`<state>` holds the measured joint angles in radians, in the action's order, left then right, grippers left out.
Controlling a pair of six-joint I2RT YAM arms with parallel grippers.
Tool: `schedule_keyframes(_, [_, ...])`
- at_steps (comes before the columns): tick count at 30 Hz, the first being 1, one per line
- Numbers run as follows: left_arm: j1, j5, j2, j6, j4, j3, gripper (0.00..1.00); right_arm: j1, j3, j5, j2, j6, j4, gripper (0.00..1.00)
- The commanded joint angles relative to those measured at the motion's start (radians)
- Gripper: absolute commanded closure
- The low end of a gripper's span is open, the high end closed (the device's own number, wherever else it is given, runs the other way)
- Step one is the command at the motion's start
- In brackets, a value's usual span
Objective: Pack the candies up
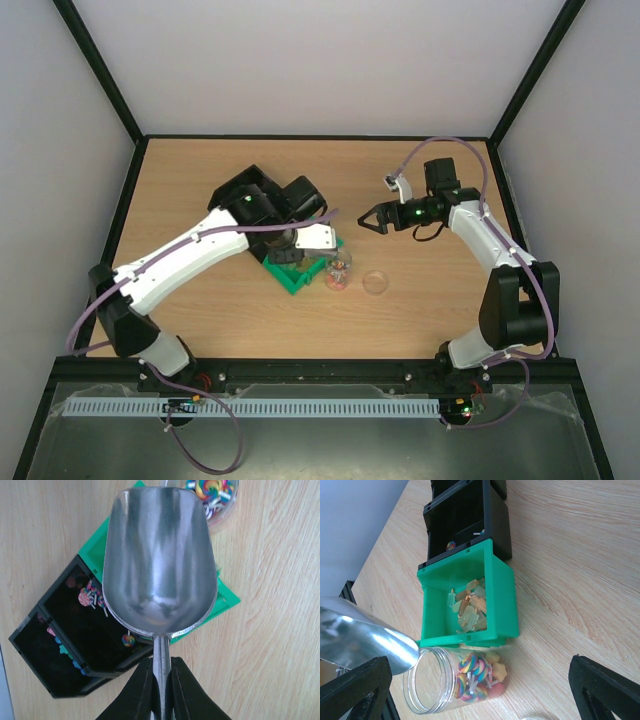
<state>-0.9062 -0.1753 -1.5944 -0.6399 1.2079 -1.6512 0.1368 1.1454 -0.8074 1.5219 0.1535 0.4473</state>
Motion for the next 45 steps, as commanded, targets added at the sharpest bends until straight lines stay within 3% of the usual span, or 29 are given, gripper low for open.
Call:
schedule_keyframes(1, [0.059,0.076,0.158,-0.014,-0.159,0.091,0.98,-0.009,-0.018,-0.022,-0.031,0.007,0.023,0.01])
schedule_keyframes(7, [0.326,0.328,0.345,0.003,-0.359,0.262,0.98,-0.014,-0.018,-0.022,-0.026,0.004,0.018,0.01])
schedule_keyframes(11, [0.477,0.402,0.472,0.043,-0.499,0.420,0.98,-0.014,-0.025,-0.005,-0.029,-0.001,0.008,0.01])
schedule_keyframes(18, [0.932,0.675,0.464,0.144,-0.553,0.557,0.98,-0.018,-0.029,0.017,-0.022,-0.007,0.000,0.01])
schedule_keyframes(23, [1.247,0.763,0.401,0.131,-0.613,0.677,0.98,-0.019,-0.032,0.035,-0.013,-0.005,-0.003,0.01])
schedule_keyframes(25, [1.324,0.761,0.361,0.107,-0.641,0.721,0.98,-0.021,-0.034,0.043,-0.012,-0.002,-0.003,0.01])
schedule_keyframes(29, [1.393,0.707,0.300,0.057,-0.708,0.810,0.98,-0.020,-0.037,0.048,-0.010,-0.003,-0.002,0.01])
schedule_keyframes(45, [1.397,0.599,0.146,0.045,-0.939,0.988,0.94,-0.022,-0.032,0.067,0.003,0.002,0.005,0.01])
